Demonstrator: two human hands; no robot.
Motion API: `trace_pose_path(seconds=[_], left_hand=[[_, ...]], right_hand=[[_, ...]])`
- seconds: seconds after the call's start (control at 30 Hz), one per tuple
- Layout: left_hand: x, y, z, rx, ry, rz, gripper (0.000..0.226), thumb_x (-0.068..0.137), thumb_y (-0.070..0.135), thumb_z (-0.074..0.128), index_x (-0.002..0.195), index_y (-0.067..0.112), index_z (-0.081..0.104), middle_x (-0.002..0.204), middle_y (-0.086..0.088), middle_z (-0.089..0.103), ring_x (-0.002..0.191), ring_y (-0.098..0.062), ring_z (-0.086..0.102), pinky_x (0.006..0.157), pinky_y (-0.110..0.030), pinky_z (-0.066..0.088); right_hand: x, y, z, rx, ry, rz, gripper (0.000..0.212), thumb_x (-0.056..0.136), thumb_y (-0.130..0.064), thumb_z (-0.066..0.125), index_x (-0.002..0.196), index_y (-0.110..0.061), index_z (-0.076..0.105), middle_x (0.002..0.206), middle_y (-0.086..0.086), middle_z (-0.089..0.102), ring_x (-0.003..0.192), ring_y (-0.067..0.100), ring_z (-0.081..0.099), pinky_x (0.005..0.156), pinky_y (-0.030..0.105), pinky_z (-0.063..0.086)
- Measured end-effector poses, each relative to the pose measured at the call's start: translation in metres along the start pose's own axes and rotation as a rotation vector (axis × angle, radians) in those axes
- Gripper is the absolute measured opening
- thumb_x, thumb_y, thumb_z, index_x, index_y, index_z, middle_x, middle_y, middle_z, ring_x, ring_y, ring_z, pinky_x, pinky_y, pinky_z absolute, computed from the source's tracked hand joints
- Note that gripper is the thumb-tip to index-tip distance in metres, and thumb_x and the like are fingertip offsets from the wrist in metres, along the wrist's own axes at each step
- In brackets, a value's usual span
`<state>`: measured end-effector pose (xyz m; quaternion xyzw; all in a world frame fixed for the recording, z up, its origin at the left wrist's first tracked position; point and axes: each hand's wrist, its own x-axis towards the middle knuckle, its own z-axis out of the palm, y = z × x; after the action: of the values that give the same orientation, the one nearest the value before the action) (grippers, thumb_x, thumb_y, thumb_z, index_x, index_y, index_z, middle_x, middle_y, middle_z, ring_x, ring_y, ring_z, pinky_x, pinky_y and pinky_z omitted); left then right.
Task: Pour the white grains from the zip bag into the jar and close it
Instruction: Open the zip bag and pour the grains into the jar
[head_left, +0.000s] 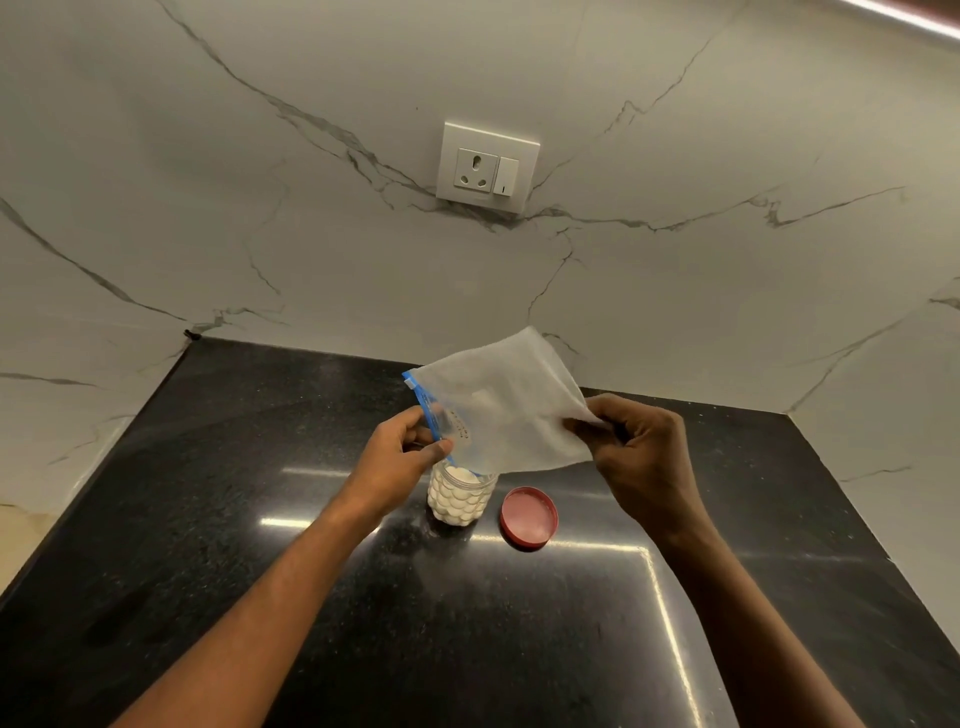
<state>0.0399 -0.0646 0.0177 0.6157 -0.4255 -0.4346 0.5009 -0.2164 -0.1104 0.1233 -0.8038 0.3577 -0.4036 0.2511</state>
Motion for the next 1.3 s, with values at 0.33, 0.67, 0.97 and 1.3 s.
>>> trace_pose_path(seconds=[0.33, 0.67, 0.97, 1.3], left_hand=[[0.001, -0.001, -0.001, -0.021, -0.020, 0.020, 0.035, 0.100, 0.013, 0.071, 0.130, 0.031, 0.066, 0.105, 0.003, 0.081, 0.102, -0.009, 0.077, 0.090, -0.028, 0.057], [0.003, -0.006, -0.001, -0.041, -0.016, 0.055, 0.052, 0.100, 0.012, 0.072, 0.140, 0.041, 0.057, 0.103, 0.012, 0.082, 0.099, -0.001, 0.077, 0.083, -0.021, 0.055], [0.006, -0.006, -0.002, -0.072, 0.000, 0.104, 0.062, 0.100, 0.010, 0.071, 0.152, 0.036, 0.050, 0.104, 0.003, 0.083, 0.104, -0.009, 0.078, 0.085, -0.020, 0.058], [-0.005, 0.065, 0.001, -0.267, 0.126, 0.275, 0.025, 0.105, 0.018, 0.064, 0.123, 0.033, 0.071, 0.109, 0.017, 0.079, 0.104, -0.004, 0.075, 0.083, -0.025, 0.065]], right_hand=[[-0.003, 0.000, 0.000, -0.036, 0.064, 0.025, 0.011, 0.084, -0.002, 0.084, 0.091, -0.010, 0.081, 0.079, -0.004, 0.077, 0.069, 0.008, 0.071, 0.059, 0.026, 0.061], [-0.005, 0.005, 0.001, -0.110, 0.148, 0.005, 0.012, 0.087, 0.003, 0.081, 0.092, -0.008, 0.080, 0.075, 0.000, 0.075, 0.062, 0.013, 0.067, 0.051, 0.038, 0.057], [-0.011, 0.006, 0.000, -0.098, 0.116, -0.017, 0.007, 0.088, -0.011, 0.081, 0.090, -0.016, 0.077, 0.079, -0.019, 0.073, 0.069, 0.002, 0.070, 0.054, 0.020, 0.055], [-0.013, 0.005, -0.022, 0.337, 0.224, 0.274, 0.056, 0.085, -0.007, 0.085, 0.127, -0.032, 0.058, 0.117, -0.003, 0.073, 0.104, 0.016, 0.075, 0.073, 0.033, 0.066]])
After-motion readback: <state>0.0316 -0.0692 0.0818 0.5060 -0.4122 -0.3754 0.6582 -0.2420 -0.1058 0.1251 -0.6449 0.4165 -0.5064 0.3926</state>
